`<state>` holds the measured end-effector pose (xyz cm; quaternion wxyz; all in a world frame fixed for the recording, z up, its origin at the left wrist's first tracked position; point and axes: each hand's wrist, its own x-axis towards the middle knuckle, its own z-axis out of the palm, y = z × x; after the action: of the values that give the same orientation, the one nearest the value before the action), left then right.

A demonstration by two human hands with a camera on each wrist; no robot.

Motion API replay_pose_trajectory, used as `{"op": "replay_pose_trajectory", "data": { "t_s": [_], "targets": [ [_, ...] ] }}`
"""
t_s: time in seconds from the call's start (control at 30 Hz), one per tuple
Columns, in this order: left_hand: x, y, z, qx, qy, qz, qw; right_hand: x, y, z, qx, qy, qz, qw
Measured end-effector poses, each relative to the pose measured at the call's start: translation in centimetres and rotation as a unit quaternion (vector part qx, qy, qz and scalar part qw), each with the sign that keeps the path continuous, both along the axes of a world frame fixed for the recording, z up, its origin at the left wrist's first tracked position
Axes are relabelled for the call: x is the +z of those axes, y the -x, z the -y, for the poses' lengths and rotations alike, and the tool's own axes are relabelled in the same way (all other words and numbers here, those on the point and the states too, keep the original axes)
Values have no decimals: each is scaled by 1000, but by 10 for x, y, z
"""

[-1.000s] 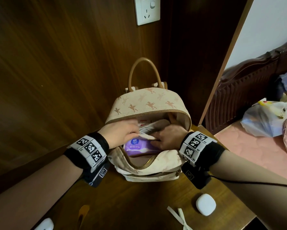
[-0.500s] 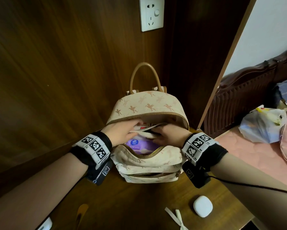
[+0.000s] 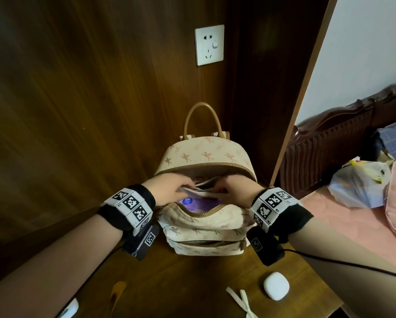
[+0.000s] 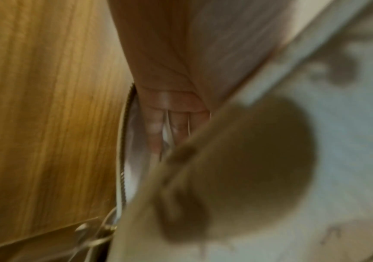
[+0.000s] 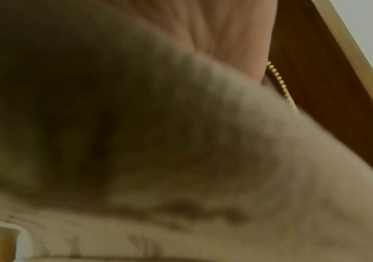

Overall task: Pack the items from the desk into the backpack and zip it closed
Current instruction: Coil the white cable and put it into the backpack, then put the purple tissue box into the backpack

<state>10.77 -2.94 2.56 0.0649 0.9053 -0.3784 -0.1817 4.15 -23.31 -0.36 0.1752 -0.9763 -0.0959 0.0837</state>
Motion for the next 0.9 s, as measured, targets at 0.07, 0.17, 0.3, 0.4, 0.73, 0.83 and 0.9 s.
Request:
{"op": "replay_pose_trajectory", "data": {
  "t_s": [0.07, 0.17, 0.3, 0.4, 0.73, 0.83, 0.9],
  "targets": [
    [-2, 1, -2, 21, 14, 6, 1000, 2, 5, 3, -22, -42, 46, 998],
    [-2, 7, -6, 41, 59, 1, 997, 6, 16, 8, -44, -96, 42, 994],
    [4, 18, -15, 64, 144, -38, 987, 14, 30, 10, -69, -140, 0, 988],
    [16, 26, -26, 77, 189, -40, 978, 28, 40, 8, -83, -166, 8, 983],
    [37, 41, -70, 108, 309, 156, 932, 85, 44, -43, -37, -323, 60, 944],
    [33, 45, -95, 143, 319, 207, 914, 91, 44, -71, 3, -338, 71, 939],
    [30, 51, -115, 183, 313, 237, 901, 93, 44, -89, 28, -336, 83, 938]
  ]
}}
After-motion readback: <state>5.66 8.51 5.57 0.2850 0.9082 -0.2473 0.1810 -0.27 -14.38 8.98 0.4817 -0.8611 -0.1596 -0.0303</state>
